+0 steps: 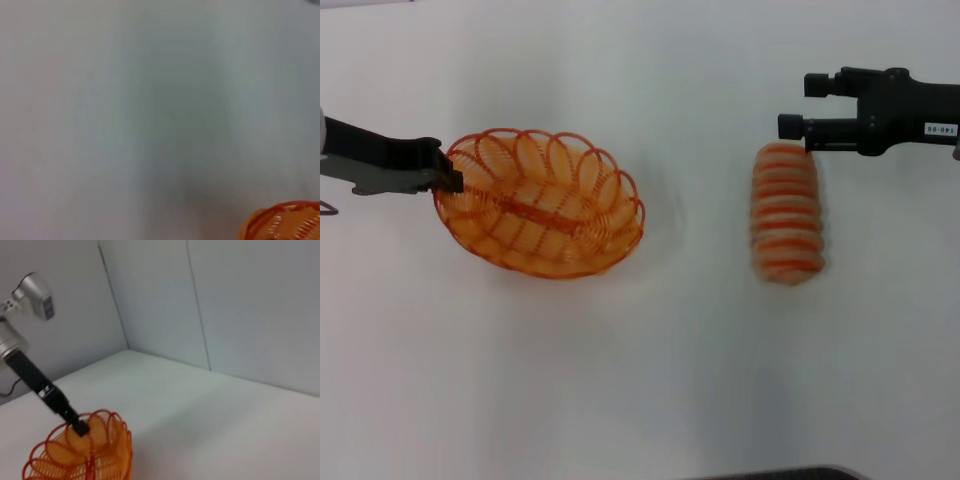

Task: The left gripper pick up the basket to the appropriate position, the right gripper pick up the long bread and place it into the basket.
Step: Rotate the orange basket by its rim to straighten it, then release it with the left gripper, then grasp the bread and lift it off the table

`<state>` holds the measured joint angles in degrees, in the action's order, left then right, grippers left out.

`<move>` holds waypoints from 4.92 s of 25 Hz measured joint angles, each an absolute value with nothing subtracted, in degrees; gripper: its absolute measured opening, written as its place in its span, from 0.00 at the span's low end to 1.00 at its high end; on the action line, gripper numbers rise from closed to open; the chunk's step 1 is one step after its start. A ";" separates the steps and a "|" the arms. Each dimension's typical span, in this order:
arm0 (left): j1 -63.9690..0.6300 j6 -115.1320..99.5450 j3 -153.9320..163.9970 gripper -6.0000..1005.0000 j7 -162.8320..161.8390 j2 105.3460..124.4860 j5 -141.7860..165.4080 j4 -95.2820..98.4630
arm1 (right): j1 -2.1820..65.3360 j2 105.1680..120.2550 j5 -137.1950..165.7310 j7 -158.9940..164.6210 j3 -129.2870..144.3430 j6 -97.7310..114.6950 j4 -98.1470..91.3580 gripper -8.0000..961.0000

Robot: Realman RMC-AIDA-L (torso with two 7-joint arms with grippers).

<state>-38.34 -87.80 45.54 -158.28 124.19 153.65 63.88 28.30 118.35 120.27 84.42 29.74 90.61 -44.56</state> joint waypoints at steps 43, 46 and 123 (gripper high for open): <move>-26.21 -70.92 54.68 0.08 -162.58 124.63 135.68 56.70 | 27.92 119.53 113.08 83.32 30.07 87.36 -41.60 0.87; -26.10 -70.56 54.63 0.08 -162.59 124.62 135.62 56.38 | 27.94 119.53 113.09 83.32 30.07 87.36 -41.52 0.87; -12.84 -106.32 26.22 0.84 -60.24 124.00 126.61 51.60 | 42.33 112.40 145.82 153.14 35.74 101.46 -48.34 0.87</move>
